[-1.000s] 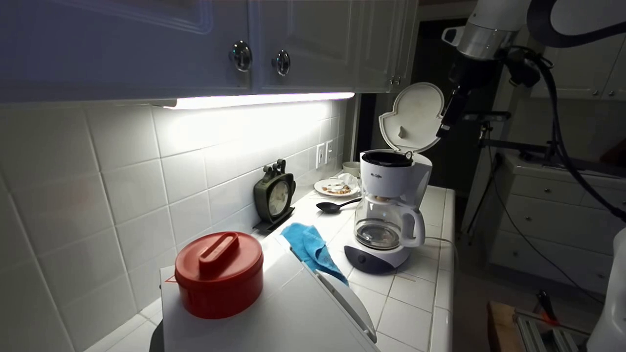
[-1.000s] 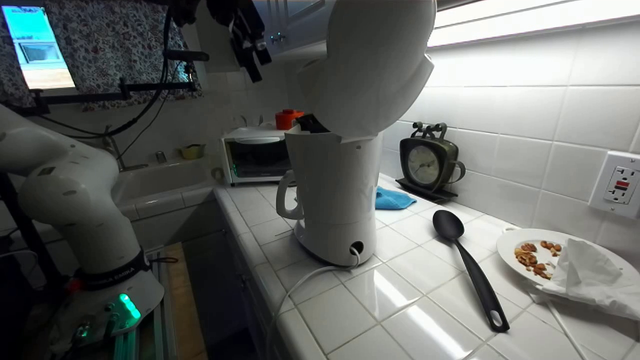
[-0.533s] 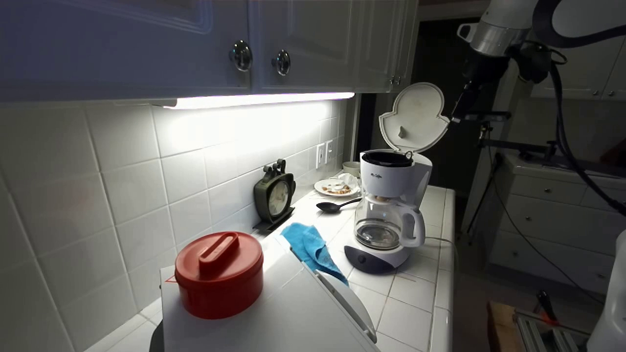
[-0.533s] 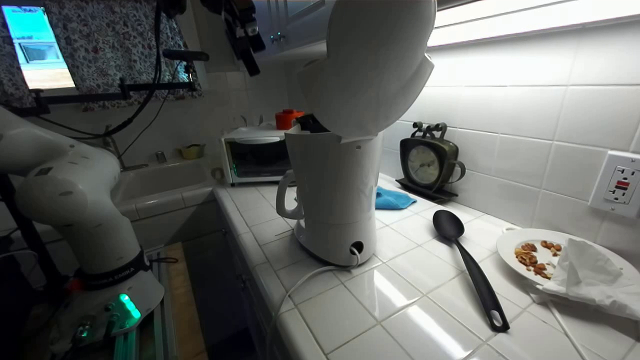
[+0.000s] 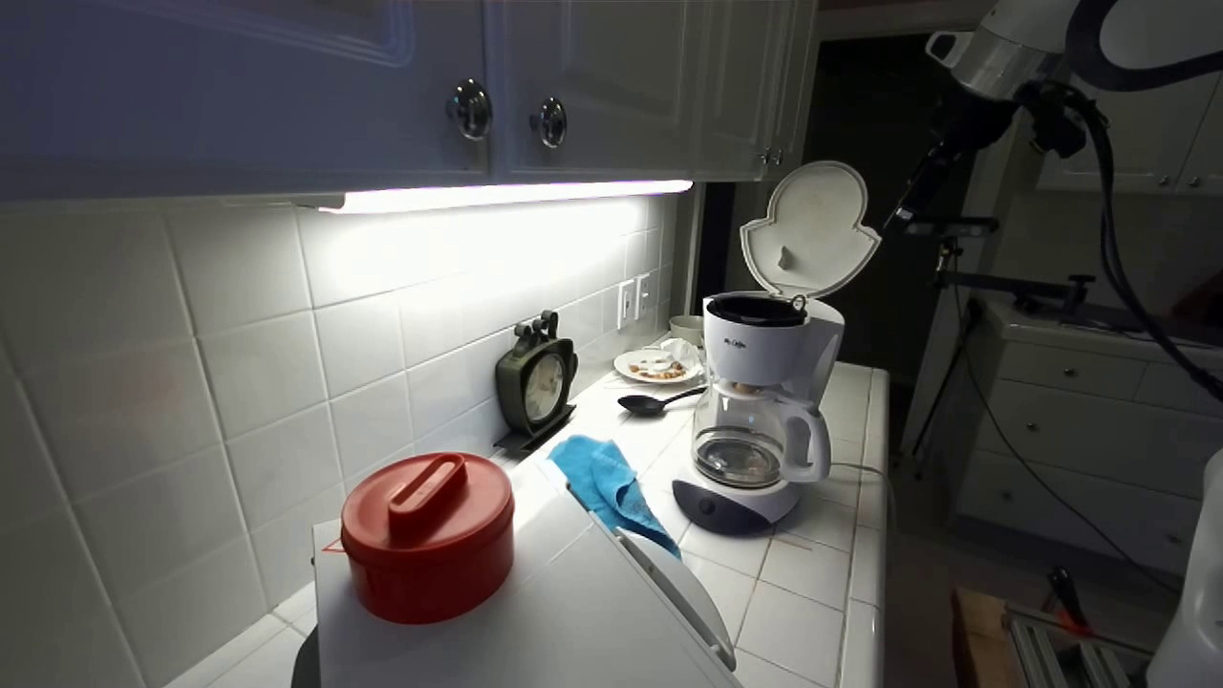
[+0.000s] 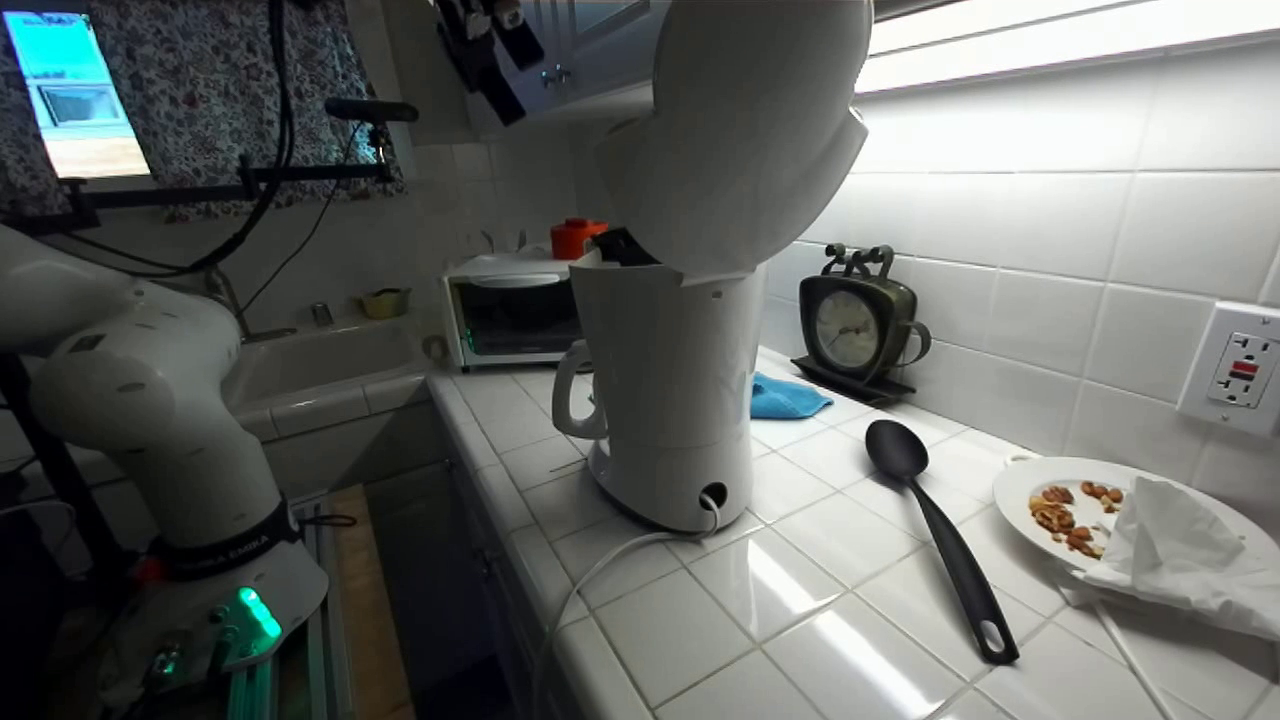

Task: Close the lid of the coffee maker

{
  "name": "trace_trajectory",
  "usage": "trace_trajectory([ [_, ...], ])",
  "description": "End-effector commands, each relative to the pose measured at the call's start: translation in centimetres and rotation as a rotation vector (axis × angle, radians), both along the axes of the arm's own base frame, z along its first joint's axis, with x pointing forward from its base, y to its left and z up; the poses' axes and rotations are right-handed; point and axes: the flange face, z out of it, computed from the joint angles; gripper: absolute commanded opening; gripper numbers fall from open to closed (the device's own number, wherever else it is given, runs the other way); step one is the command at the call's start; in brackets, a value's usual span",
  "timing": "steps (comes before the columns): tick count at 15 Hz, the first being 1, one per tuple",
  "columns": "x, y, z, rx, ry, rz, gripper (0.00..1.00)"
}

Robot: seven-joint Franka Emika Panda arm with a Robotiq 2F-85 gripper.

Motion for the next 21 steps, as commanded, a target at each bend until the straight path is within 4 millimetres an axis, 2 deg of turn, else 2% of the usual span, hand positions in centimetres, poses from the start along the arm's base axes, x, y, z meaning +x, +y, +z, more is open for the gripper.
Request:
trace_trajectory([
  [1, -0.5, -1.9, -0.4, 0.046, -0.063, -0.001, 1.00],
  [4, -0.5, -3.5, -0.6, 0.086, -0.100, -0.030, 1.00],
  [5, -0.6, -2.9, -0.3, 0.052, -0.067, -0.025, 1.00],
  [7, -0.7, -3.5, -0.4, 0.066, -0.078, -0.032, 1.00],
  [10, -0.5, -3.4, -0.4, 0.055, -0.079, -0.030, 1.00],
  [15, -1.1, -6.2, -0.7, 0.047, -0.064, -0.052, 1.00],
  [21, -1.4, -10.1, -0.7, 0.037, -0.166, -0.029, 1.00],
])
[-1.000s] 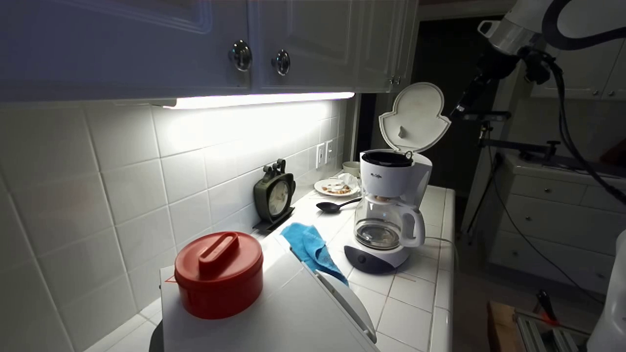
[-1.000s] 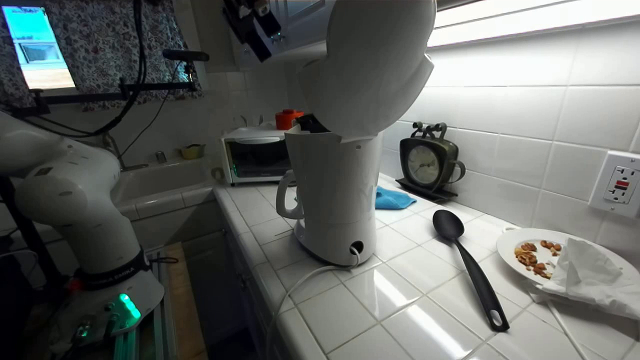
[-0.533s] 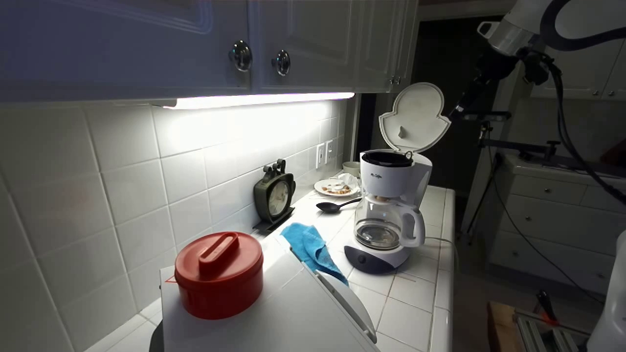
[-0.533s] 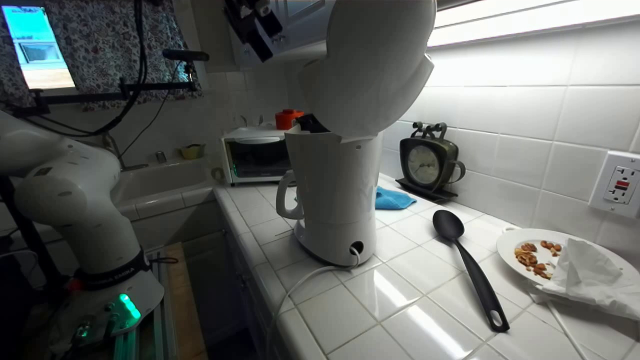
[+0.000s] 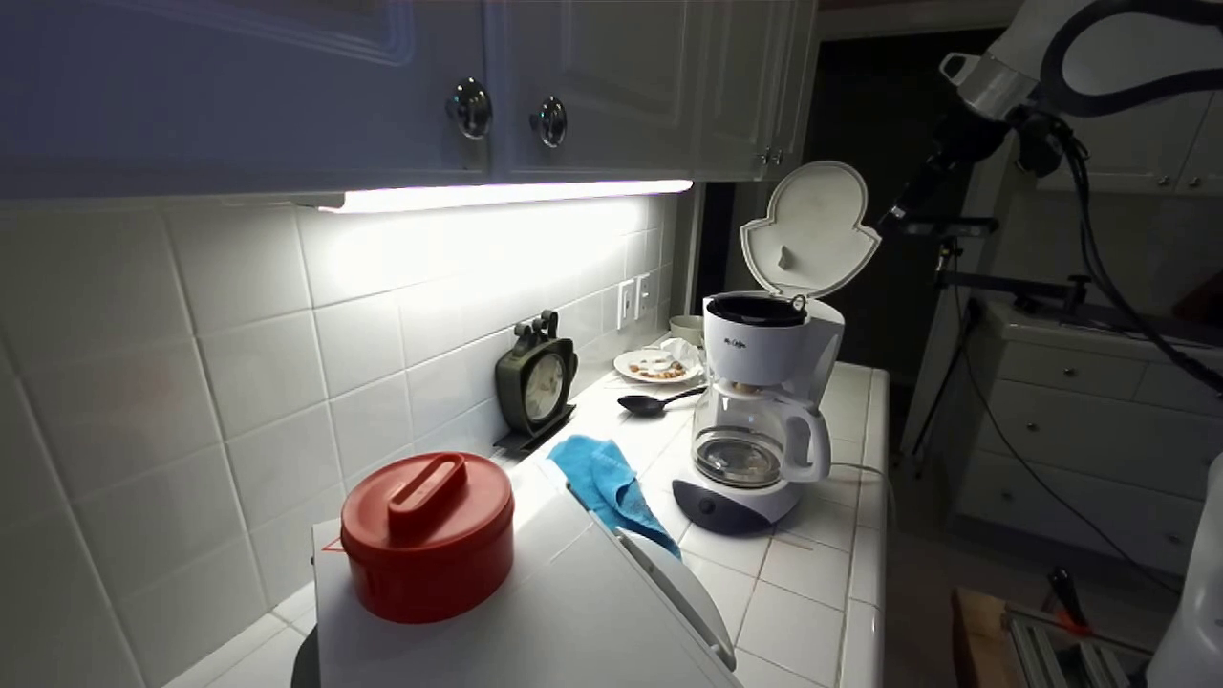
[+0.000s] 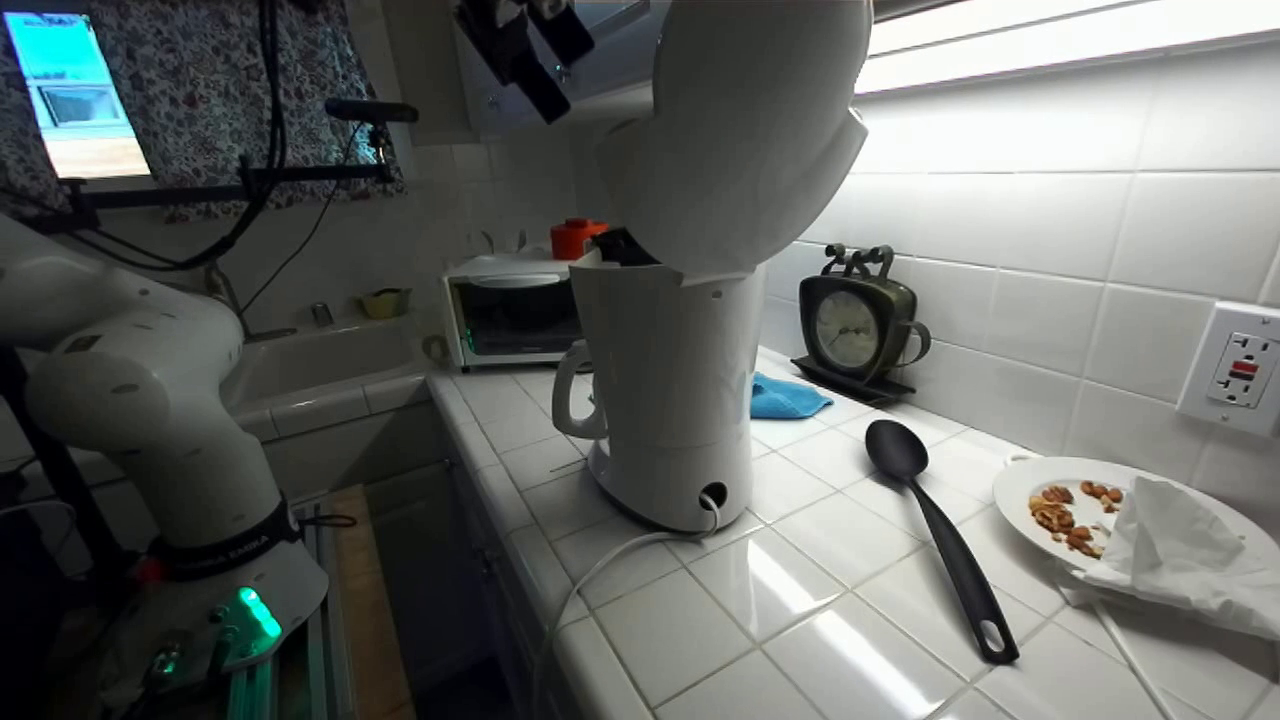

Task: Close the lid of the coffee maker

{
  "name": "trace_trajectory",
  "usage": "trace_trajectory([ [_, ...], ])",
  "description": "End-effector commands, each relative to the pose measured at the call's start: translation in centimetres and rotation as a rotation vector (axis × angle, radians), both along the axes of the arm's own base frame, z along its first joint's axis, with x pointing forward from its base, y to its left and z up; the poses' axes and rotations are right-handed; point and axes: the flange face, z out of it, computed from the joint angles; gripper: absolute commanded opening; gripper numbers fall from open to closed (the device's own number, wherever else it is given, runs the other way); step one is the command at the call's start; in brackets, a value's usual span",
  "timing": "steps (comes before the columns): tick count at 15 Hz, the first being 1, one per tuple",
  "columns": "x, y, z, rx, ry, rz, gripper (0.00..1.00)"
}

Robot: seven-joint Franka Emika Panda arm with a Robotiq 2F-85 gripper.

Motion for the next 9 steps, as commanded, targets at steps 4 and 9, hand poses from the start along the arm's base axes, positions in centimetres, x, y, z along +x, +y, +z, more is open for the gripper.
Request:
trace_trajectory([
  [4, 0.4, -2.7, 0.5, -0.011, -0.053, 0.017, 1.00],
  [9, 1.5, -4.6, -0.2, -0.029, -0.141, 0.058, 1.00],
])
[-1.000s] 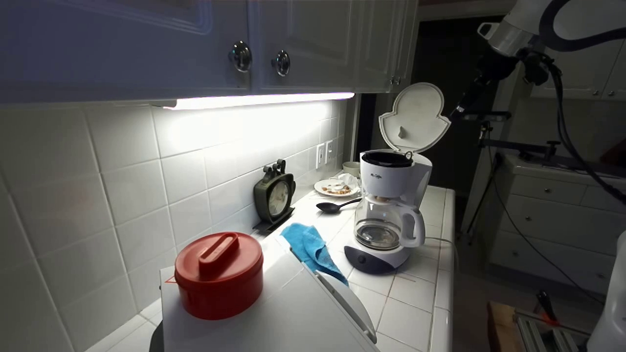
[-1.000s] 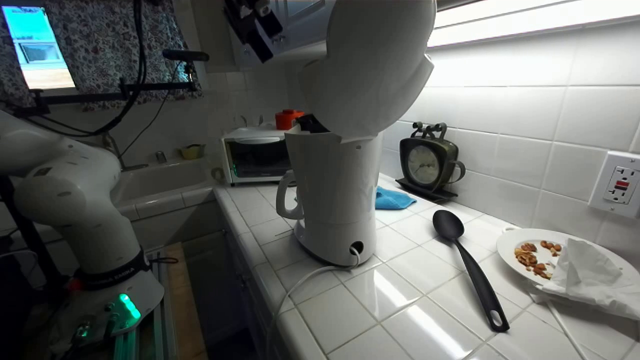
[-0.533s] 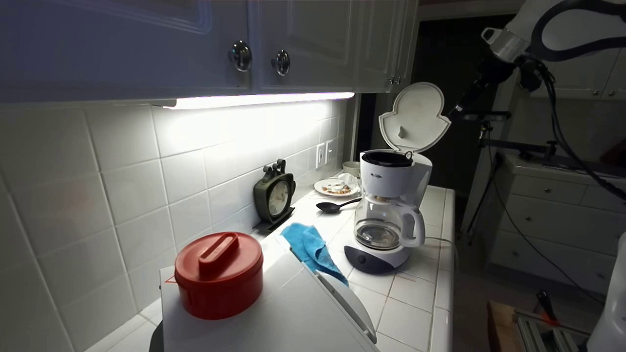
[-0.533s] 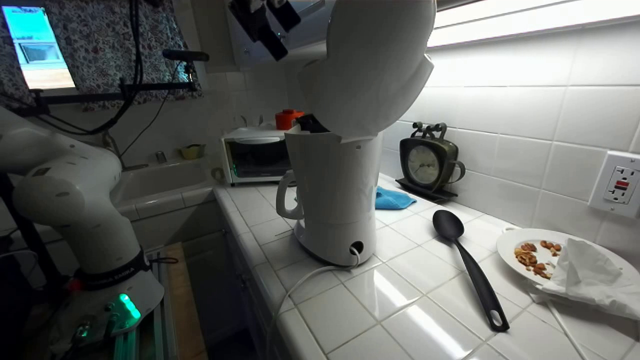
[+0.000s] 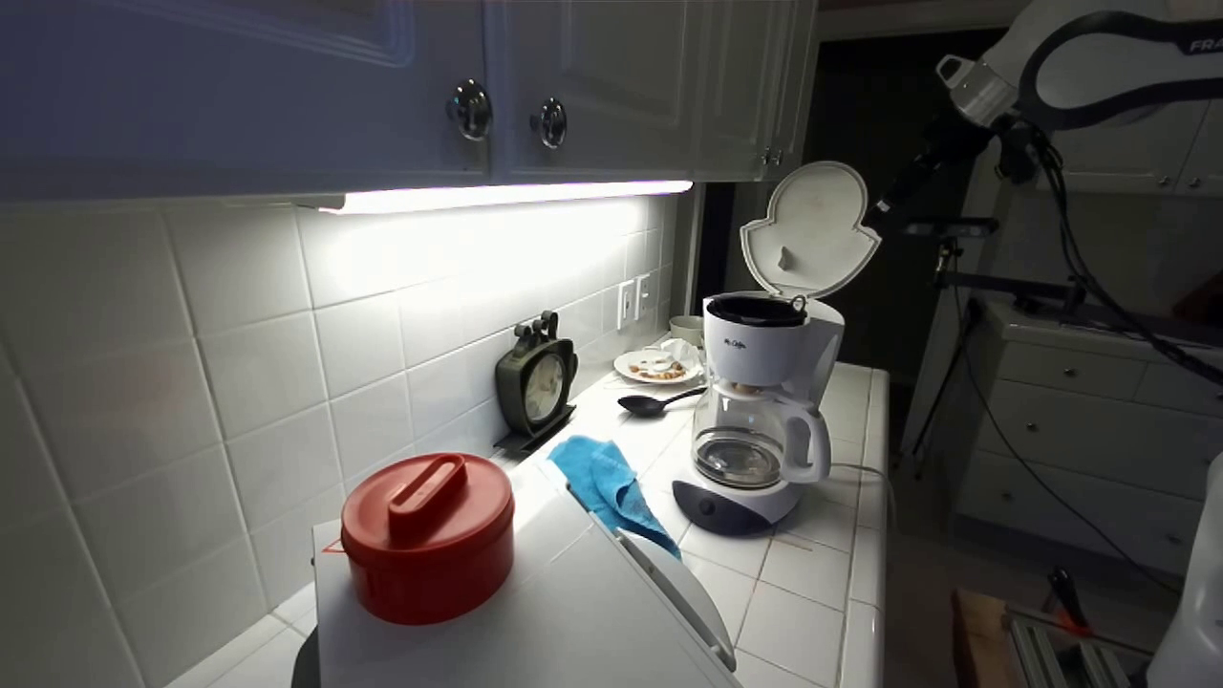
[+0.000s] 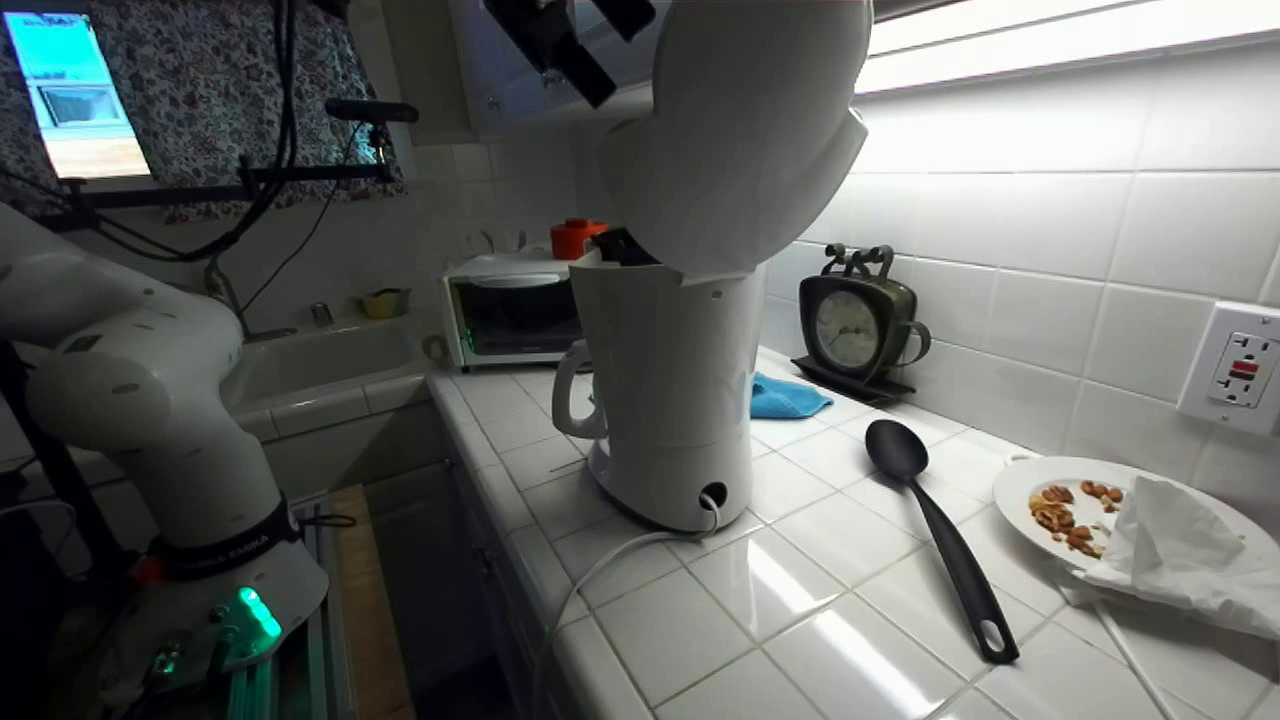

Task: Close the lid of the coffee maker

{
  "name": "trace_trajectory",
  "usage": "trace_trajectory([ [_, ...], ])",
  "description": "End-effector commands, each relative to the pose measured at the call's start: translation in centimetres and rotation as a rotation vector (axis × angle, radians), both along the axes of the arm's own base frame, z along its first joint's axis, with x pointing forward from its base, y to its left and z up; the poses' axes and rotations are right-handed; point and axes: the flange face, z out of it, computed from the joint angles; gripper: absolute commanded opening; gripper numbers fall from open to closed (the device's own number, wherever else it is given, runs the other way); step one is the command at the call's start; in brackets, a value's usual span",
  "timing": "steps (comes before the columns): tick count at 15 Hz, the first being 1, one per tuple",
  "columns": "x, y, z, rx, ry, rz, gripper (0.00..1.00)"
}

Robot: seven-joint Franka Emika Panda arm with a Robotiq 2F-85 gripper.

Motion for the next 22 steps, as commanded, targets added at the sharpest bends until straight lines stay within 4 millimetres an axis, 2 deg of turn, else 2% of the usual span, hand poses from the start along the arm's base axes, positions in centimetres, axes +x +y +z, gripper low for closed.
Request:
trace_trajectory([
  [1, 1.1, -1.7, -0.3, 0.014, -0.072, 0.043, 1.00],
  [4, 2.1, -2.3, -0.9, 0.082, -0.161, 0.076, 1.00],
  [9, 4.3, -0.2, -0.8, 0.240, -0.220, 0.174, 1.00],
  [16, 6.7, 2.4, -0.4, 0.318, -0.180, 0.328, 1.00],
  [22, 8.4, 4.3, -1.2, 0.424, -0.079, 0.447, 1.00],
])
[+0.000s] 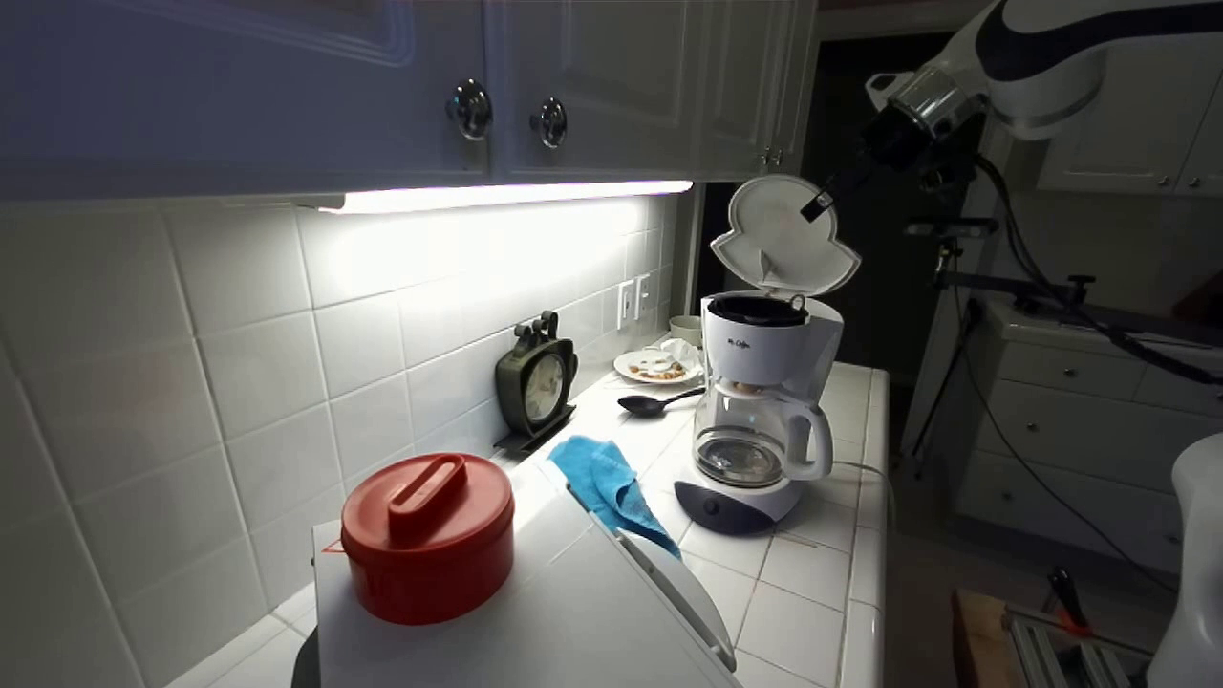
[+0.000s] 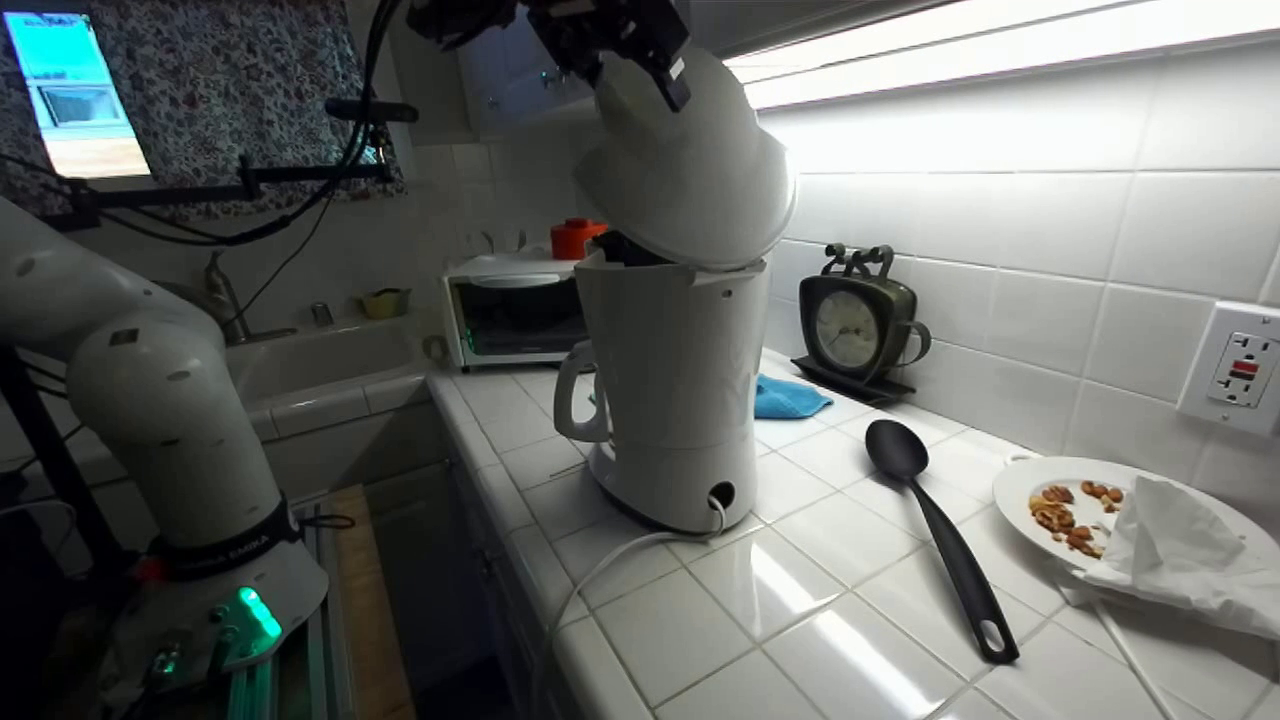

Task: Close the lid of the coffee maker

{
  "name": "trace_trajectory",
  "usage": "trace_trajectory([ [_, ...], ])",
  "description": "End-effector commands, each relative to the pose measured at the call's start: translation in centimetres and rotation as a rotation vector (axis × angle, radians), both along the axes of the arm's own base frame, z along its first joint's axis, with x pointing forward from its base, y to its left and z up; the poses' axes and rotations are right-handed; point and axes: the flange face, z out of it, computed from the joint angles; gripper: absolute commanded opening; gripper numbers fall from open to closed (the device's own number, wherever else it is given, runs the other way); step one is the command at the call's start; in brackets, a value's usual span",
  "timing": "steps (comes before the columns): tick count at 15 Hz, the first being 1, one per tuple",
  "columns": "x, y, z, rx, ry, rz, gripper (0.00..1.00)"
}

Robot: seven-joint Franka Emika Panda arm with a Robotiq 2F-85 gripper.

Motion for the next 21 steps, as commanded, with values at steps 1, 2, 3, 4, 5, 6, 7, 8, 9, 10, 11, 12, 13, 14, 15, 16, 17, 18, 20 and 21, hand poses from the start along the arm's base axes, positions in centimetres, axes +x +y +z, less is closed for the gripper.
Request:
trace_trajectory([
  [1, 0.8, 0.4, 0.4, 0.042, 0.040, 0.086, 1.00],
  [2, 0.8, 0.7, 0.6, 0.045, 0.054, 0.106, 1.00],
  [3, 0.9, 1.0, 0.7, 0.049, 0.065, 0.128, 1.00],
  [4, 0.9, 1.4, 0.9, 0.052, 0.077, 0.154, 1.00],
  [5, 0.9, 1.7, 1.0, 0.054, 0.090, 0.181, 1.00],
  [6, 1.0, 2.2, 1.2, 0.060, 0.101, 0.212, 1.00],
  [7, 1.0, 2.4, 1.4, 0.063, 0.114, 0.232, 1.00],
  [8, 1.1, 2.8, 1.5, 0.069, 0.131, 0.253, 1.00],
  [9, 1.2, 3.2, 1.7, 0.066, 0.147, 0.271, 1.00],
  [10, 1.3, 3.6, 1.8, 0.053, 0.174, 0.274, 1.00],
  [11, 1.4, 4.0, 2.0, 0.043, 0.191, 0.268, 1.00],
  [12, 1.6, 4.3, 2.3, 0.028, 0.197, 0.252, 1.00],
  [13, 1.8, 4.8, 2.5, 0.005, 0.199, 0.206, 1.00],
  [14, 2.0, 5.1, 2.8, -0.004, 0.231, 0.153, 1.00],
  [15, 2.1, 5.4, 3.0, -0.019, 0.247, 0.094, 1.00],
  [16, 2.1, 5.8, 3.4, -0.028, 0.265, 0.054, 1.00],
  [17, 1.9, 6.4, 3.6, -0.042, 0.284, 0.017, 1.00],
  [18, 1.8, 6.9, 3.9, -0.049, 0.305, -0.013, 1.00],
  [20, 1.6, 7.5, 4.3, -0.067, 0.332, -0.070, 1.00],
  [21, 1.6, 7.7, 4.4, -0.067, 0.348, -0.086, 1.00],
])
